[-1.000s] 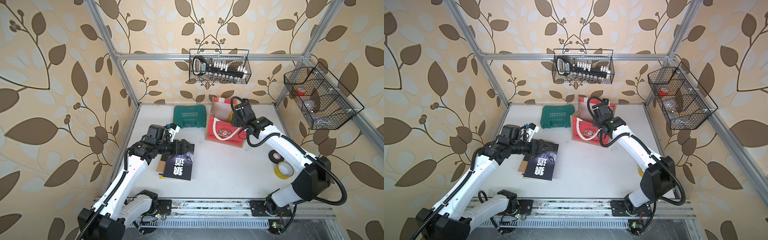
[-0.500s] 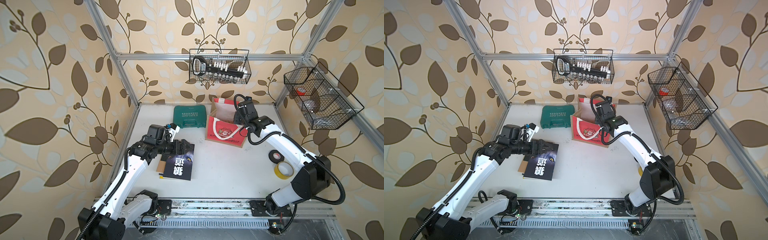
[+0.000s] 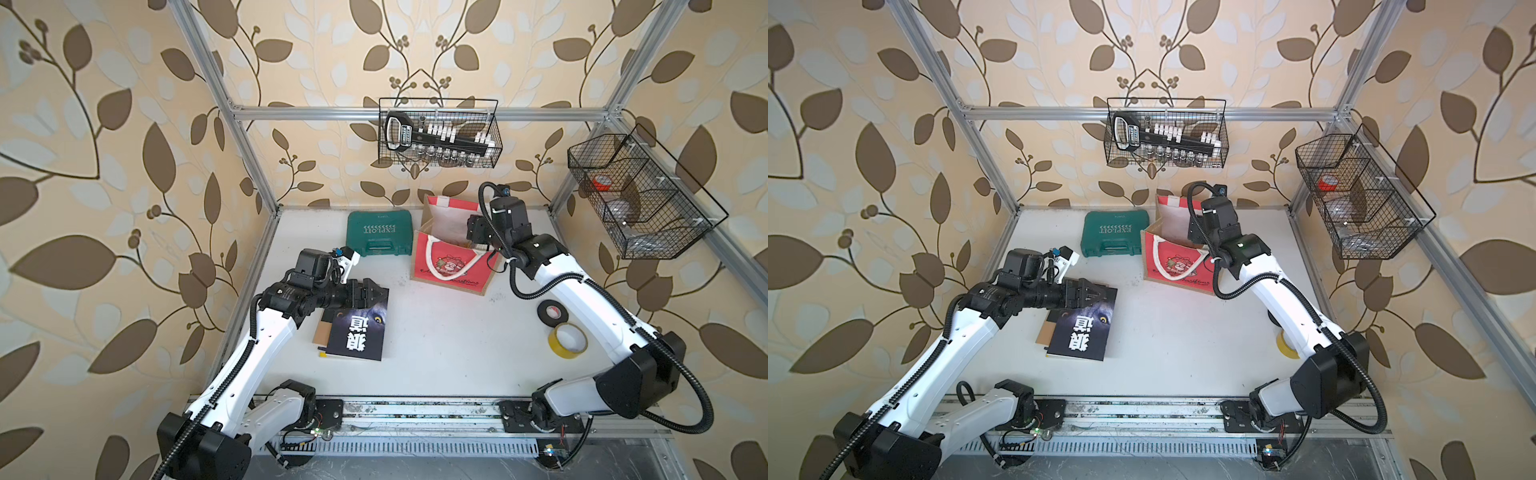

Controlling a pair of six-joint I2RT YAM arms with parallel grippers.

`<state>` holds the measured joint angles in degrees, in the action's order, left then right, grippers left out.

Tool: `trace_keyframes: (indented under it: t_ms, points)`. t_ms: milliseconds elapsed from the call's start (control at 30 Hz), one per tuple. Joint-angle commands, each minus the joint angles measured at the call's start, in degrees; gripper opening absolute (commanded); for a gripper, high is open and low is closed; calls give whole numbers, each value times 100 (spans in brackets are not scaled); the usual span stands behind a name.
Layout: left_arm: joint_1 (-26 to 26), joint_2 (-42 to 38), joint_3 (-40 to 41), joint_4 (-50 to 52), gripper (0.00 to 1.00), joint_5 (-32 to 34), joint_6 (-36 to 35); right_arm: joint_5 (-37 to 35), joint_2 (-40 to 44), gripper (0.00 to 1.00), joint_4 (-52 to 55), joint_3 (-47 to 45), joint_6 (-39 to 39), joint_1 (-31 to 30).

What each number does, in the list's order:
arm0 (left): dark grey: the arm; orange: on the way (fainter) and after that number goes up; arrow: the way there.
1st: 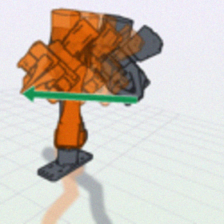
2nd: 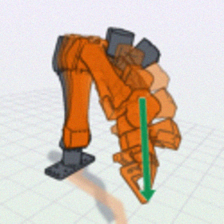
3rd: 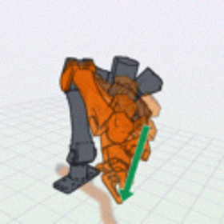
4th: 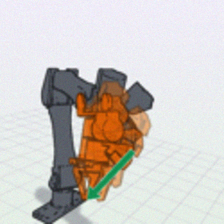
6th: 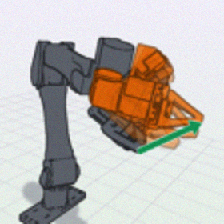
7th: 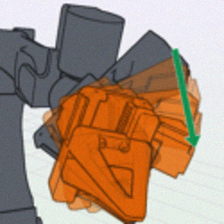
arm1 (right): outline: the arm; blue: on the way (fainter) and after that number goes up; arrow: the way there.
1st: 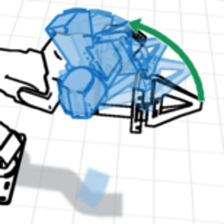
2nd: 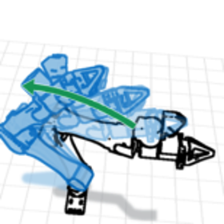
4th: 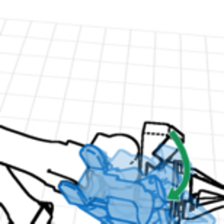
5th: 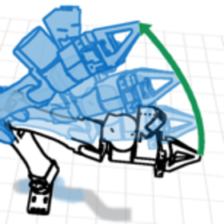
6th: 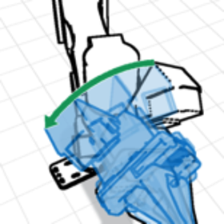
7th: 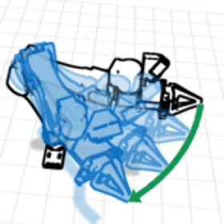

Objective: Put the books into the canvas bag
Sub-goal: Place the book in the canvas bag, then pick up the book from the book.

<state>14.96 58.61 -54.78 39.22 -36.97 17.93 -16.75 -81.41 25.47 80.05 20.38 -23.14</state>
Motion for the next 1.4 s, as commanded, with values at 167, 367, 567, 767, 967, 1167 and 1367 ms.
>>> trace_keyframes:
  t_ms: [167, 367, 567, 767, 967, 1167, 1367]
  points:
    - [-28, 149, -326, 312, 99, 1116, 137, 2215, 703, 99, -389, -265, -875, -736]
    - [-114, 80, -193, 515, 99, 2024, 649, 2651, 640, 99, -566, -855, -656, -1798]
    - [-312, 38, -88, 773, 99, 2391, 967, 3228, 492, 99, -1631, -1825, 112, -2353]
    - [-645, 148, 98, 824, 99, 2185, 1062, 3442, -17, 99, -2237, -2252, 656, -2448]
    - [-731, 298, 321, 641, 99, 1734, 1143, 4106, -806, 99, -2305, -1998, 909, -2357]
    - [-740, 318, 509, 508, 99, 1615, 1206, 4250, -1369, 99, -2545, -1991, 1201, -2175]
    - [-740, 452, 739, 274, 99, 1389, 1291, 4641, -1983, 99, -2874, -1804, 1268, -1966]
